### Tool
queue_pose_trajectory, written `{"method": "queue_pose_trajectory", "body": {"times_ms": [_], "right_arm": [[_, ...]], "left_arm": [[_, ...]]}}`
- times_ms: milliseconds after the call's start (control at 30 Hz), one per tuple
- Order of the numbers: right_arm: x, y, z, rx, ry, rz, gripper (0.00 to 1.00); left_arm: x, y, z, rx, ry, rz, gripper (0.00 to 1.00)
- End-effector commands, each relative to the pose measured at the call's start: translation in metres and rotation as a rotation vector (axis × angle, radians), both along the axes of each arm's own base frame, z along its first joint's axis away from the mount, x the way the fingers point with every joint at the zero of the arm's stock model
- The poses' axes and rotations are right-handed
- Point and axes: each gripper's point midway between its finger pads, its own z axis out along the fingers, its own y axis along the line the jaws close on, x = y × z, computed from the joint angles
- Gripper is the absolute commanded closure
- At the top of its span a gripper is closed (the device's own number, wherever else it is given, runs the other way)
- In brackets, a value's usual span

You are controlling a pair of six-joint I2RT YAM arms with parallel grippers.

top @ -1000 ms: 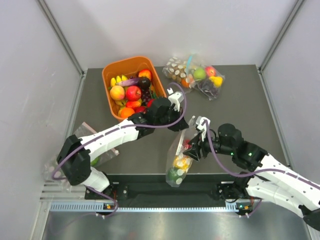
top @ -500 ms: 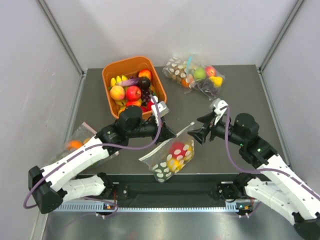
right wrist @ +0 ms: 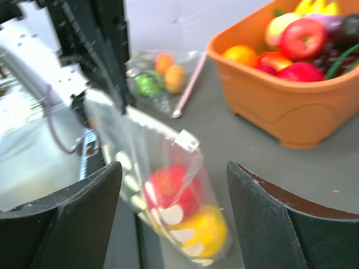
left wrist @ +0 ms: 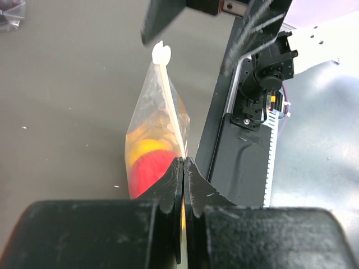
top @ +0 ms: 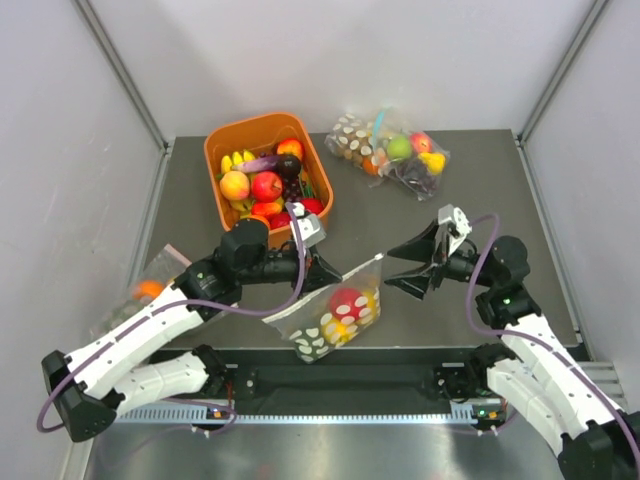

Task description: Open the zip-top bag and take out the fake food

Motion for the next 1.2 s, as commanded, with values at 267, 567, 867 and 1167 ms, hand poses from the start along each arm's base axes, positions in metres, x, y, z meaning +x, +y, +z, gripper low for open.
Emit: {"method": "queue_pose_trajectory", "body": {"times_ms": [267, 567, 867, 1167], "right_arm": [[-0.015, 0.004, 0.002, 0.003, -0.1, 0.145, 0.26], [-0.02, 0.01, -0.002, 0.047, -0.094, 0.195, 0.4], [-0.045, 0.01, 0.013, 0.133, -0.124, 0.251, 0.77], [-0.047, 0.014, 0.009, 0.125, -0.108, 0.287, 0.87]], "left_arm": [[-0.029, -0.002, 0.034, -0.106, -0.046, -0.169, 1.0], [-0.033, -0.006, 0.047, -0.165, -0.046, -0.192, 1.0], [-0.027, -0.013, 0.03, -0.142, -0.005, -0.196, 1.0], [-0.029, -0.016, 0.032, -0.154, 0.003, -0.215, 1.0]]}}
